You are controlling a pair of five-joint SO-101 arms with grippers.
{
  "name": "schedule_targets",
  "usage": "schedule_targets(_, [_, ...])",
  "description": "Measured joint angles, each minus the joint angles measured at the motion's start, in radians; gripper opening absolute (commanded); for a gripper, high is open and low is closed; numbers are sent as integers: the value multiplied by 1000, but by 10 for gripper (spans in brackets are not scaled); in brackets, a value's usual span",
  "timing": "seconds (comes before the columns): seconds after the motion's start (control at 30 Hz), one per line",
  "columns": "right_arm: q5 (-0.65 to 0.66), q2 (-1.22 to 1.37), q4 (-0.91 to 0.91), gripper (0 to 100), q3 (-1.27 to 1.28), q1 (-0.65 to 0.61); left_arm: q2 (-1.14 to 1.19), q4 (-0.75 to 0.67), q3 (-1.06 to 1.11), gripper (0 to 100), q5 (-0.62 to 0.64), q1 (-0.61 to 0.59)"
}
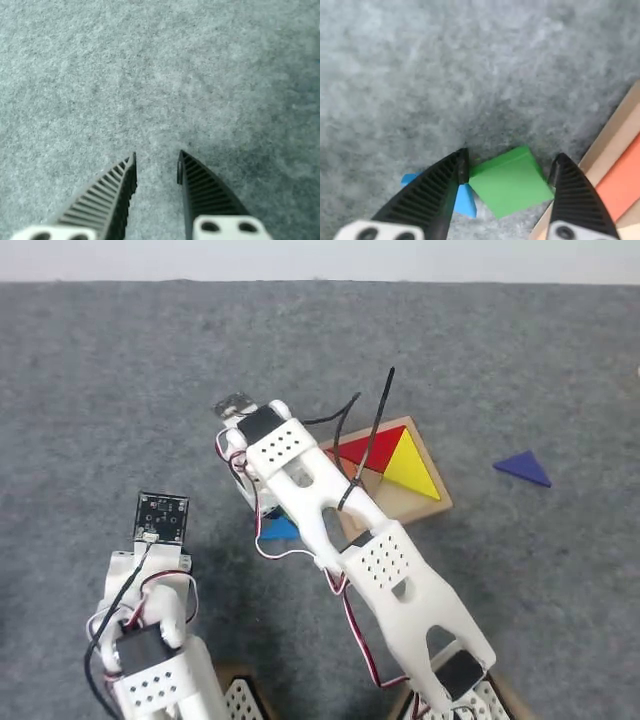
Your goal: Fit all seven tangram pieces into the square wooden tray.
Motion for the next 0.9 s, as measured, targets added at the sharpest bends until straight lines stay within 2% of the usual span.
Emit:
schedule_targets(0.33, [129,0,8,324,-78,-15,0,0,0,133,0,0])
schedule_targets(0.53, [187,-71,11,237,-52,-28,0,0,0,133,0,0])
schedule_targets(0.63, [230,-222,11,251,77,-26,0,0,0,133,0,0])
schedule_targets(0.8, [288,-526,-2,274,440,-31,0,0,0,133,0,0])
schedule_targets(0.9, [344,-681,-170,304,730,-34,0,0,0,133,0,0])
